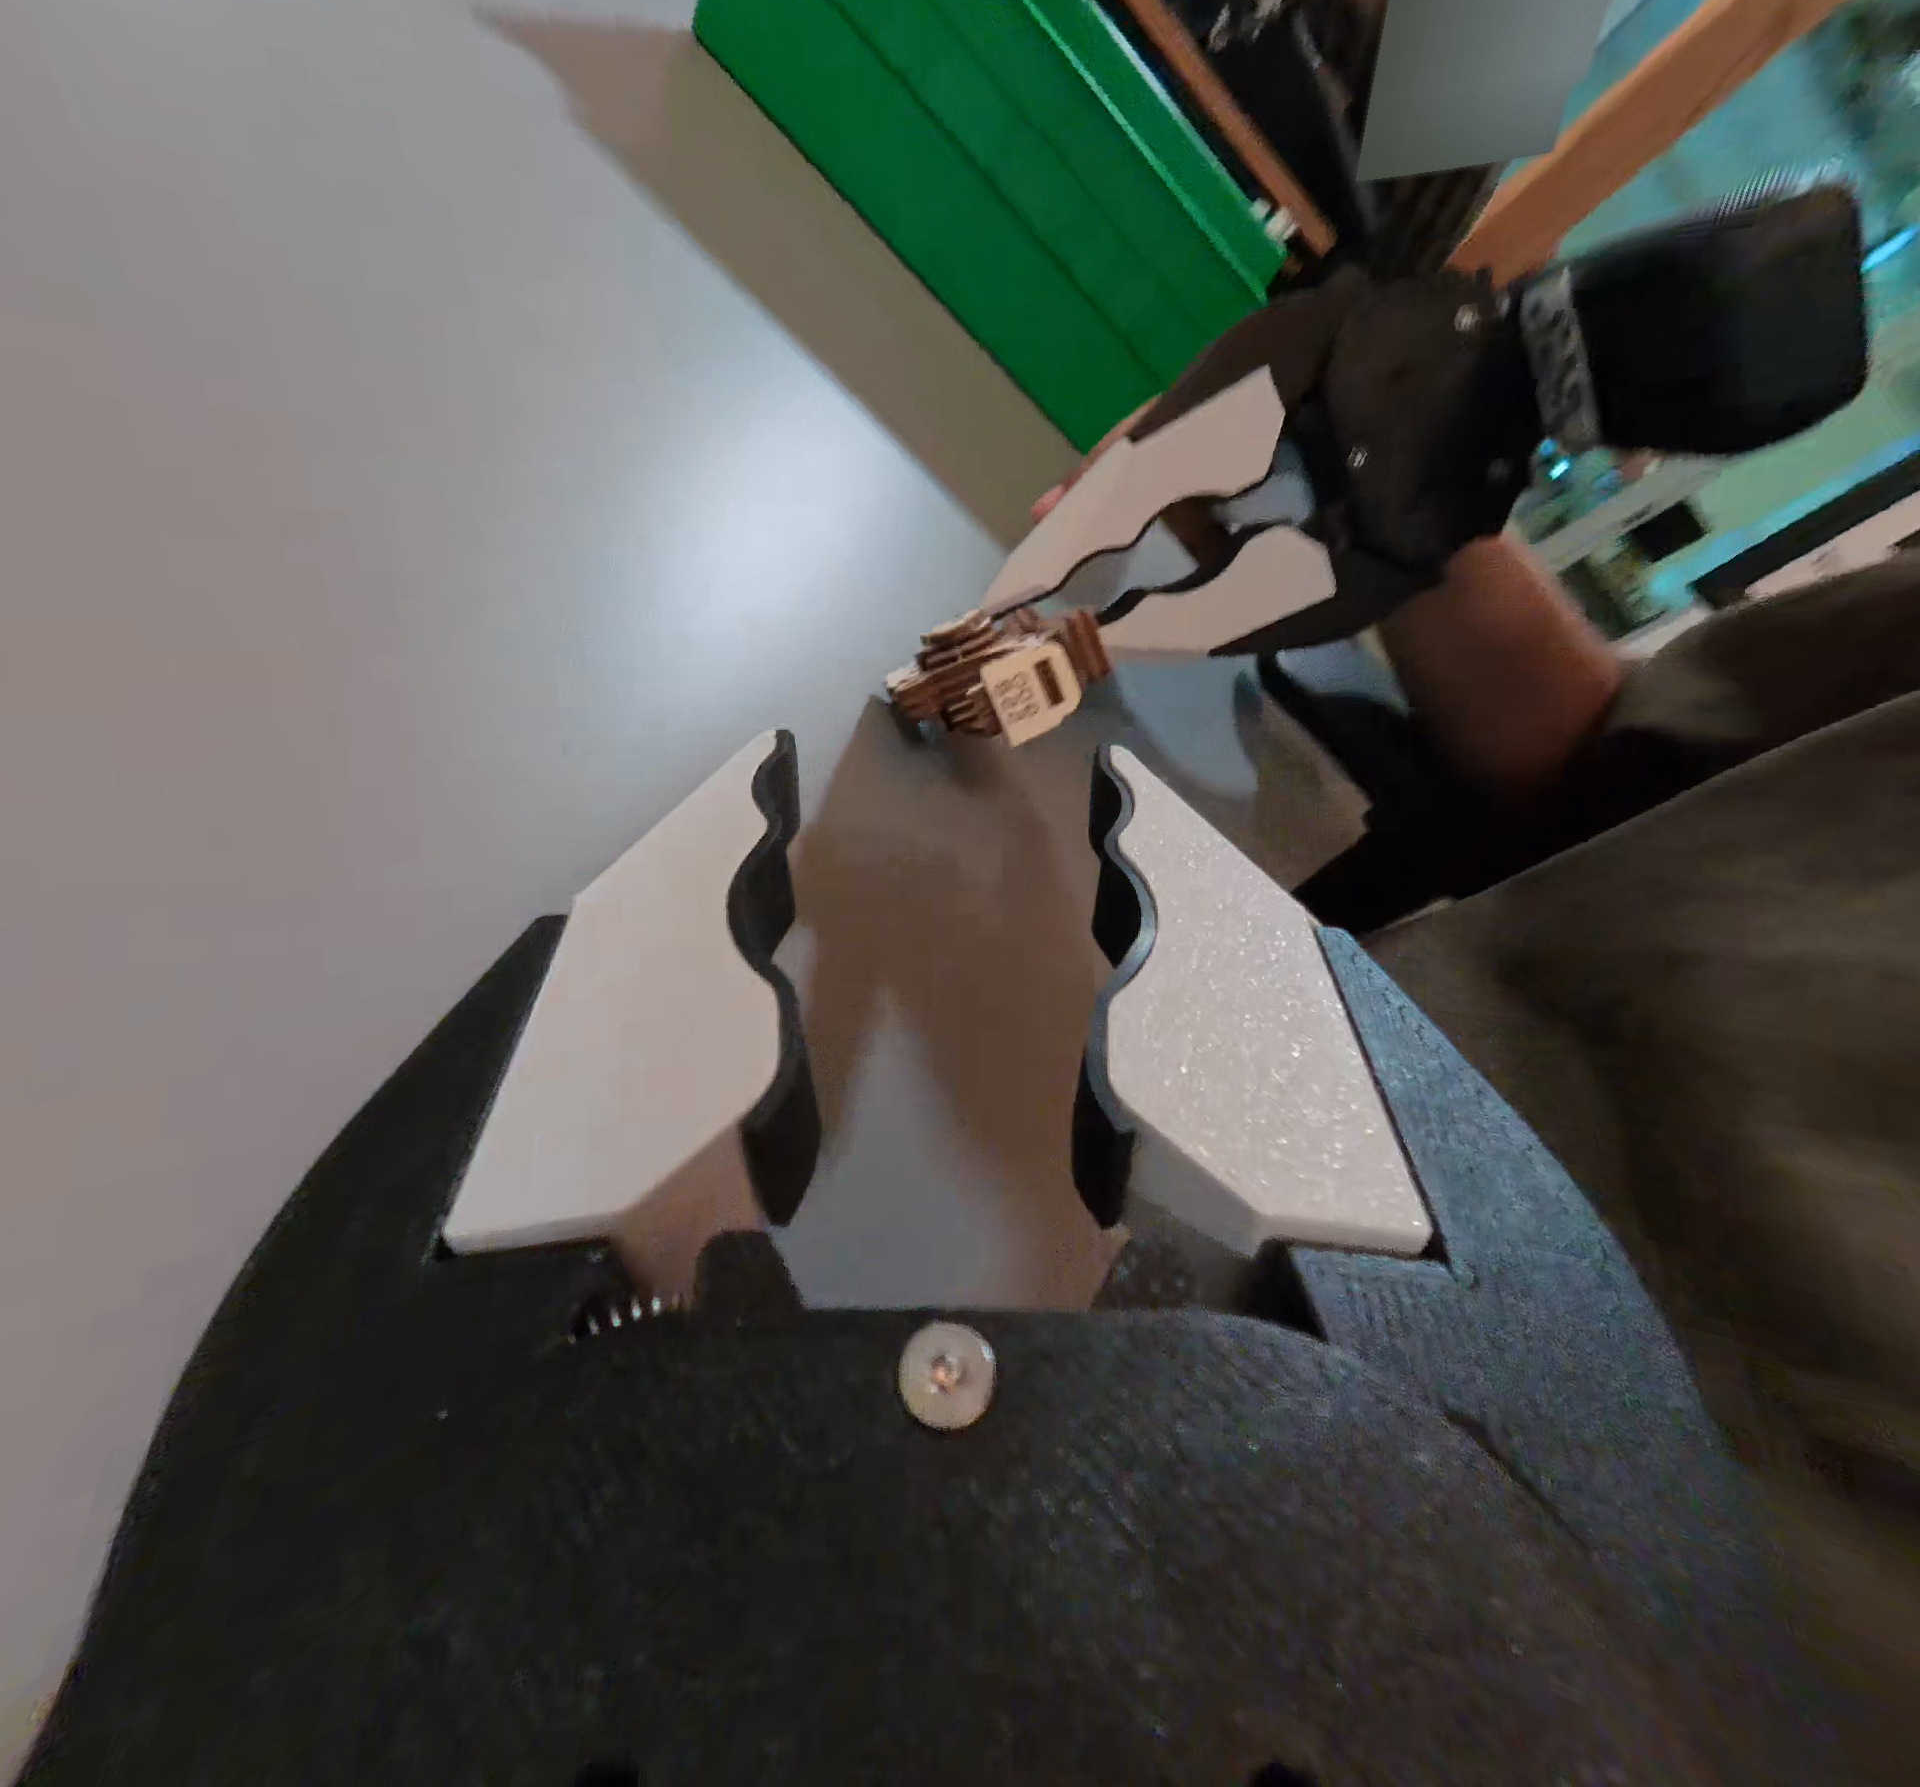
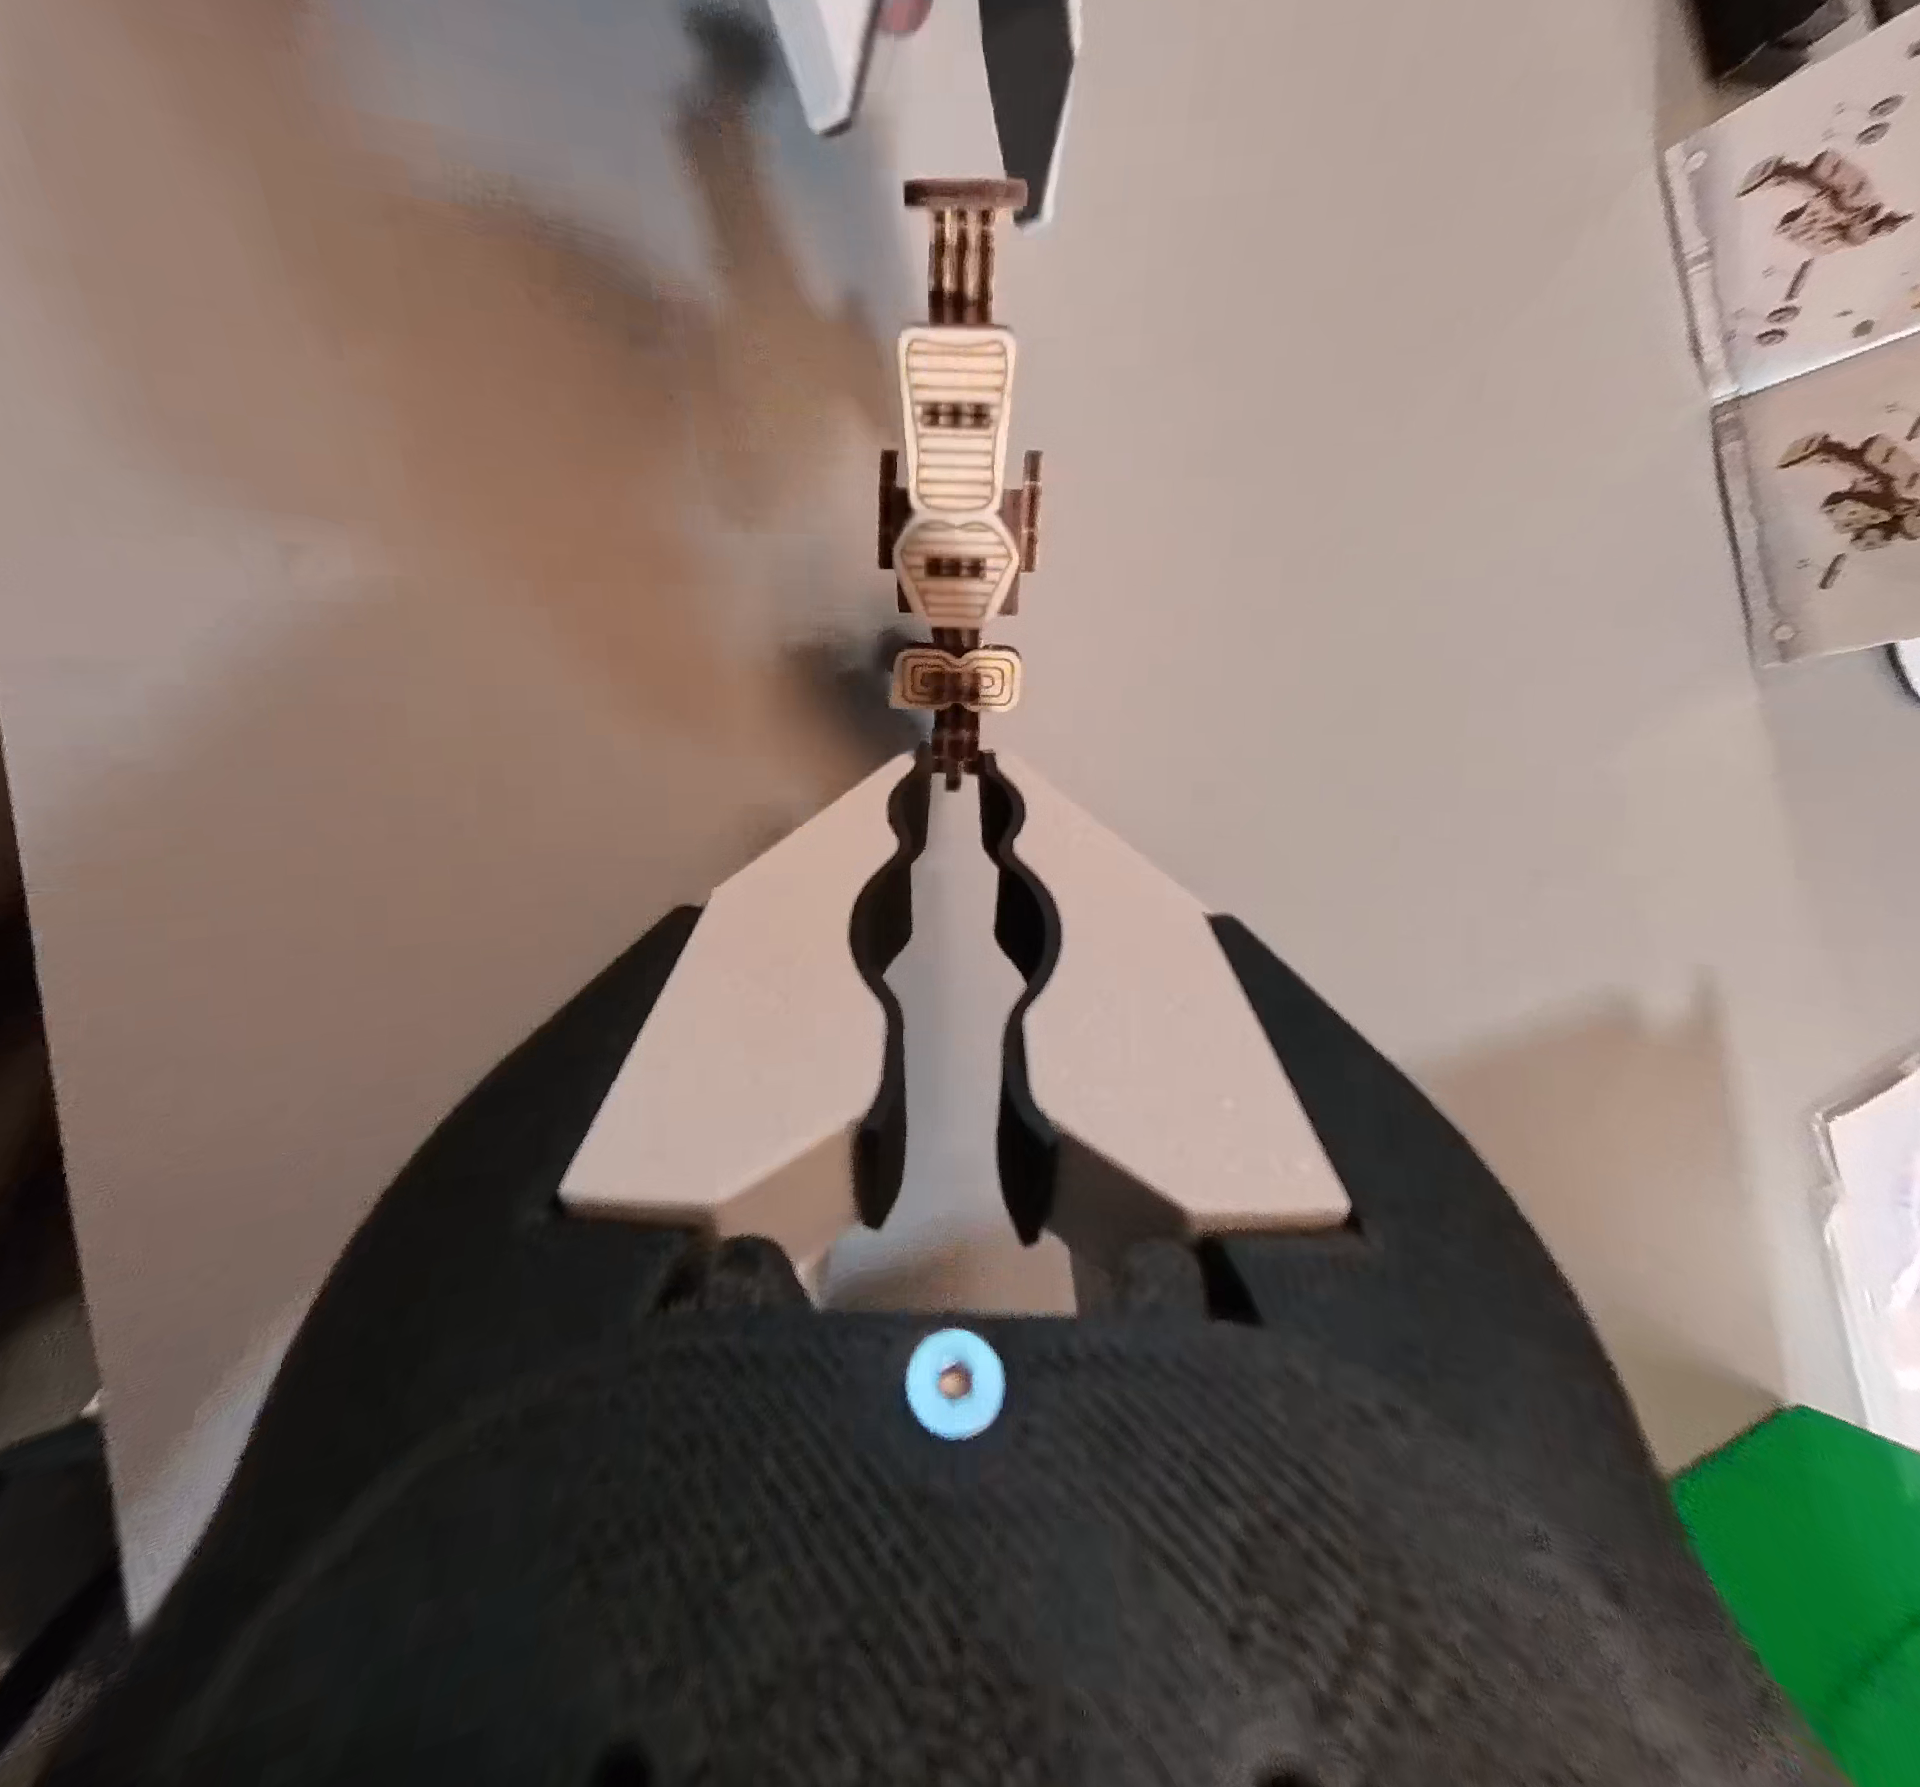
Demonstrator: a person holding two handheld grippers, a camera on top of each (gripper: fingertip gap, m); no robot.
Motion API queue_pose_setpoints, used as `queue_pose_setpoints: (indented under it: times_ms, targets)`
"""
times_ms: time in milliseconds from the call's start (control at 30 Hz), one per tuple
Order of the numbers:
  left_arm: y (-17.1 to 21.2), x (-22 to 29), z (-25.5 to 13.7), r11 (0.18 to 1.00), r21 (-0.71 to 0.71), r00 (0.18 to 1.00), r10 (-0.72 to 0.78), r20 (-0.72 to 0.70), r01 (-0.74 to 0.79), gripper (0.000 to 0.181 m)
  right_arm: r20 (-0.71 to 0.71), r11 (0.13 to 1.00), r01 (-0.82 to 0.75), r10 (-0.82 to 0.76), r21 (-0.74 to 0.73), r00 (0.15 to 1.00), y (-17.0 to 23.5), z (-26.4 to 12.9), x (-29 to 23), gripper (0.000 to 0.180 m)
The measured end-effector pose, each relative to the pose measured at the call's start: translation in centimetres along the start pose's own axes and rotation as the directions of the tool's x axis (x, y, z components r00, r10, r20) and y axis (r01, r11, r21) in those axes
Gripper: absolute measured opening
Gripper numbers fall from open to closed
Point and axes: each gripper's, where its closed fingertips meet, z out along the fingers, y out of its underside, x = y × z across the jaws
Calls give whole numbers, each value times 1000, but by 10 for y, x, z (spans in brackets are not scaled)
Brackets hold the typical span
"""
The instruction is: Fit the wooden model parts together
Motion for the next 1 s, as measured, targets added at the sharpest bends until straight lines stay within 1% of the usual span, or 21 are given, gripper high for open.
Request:
queue_pose_setpoints:
  times_ms: [100,233,367,700,1000]
  targets:
    - [3,4,4,998,-16,998,63,22,-62,55,40,999,0,2,-51,999,6,-3,2,8]
    - [7,2,7,996,-33,996,79,40,-77,52,69,996,22,-16,-87,997,7,-7,7,8]
    - [14,-4,10,995,-76,995,70,66,-65,48,115,995,39,-29,-87,993,2,-7,11,8]
    - [13,-11,9,998,-68,996,22,82,-17,48,187,996,48,-32,-80,982,-3,-4,18,8]
    - [13,-14,9,998,-67,996,3,89,3,48,170,995,54,-39,-81,985,-4,-1,27,8]
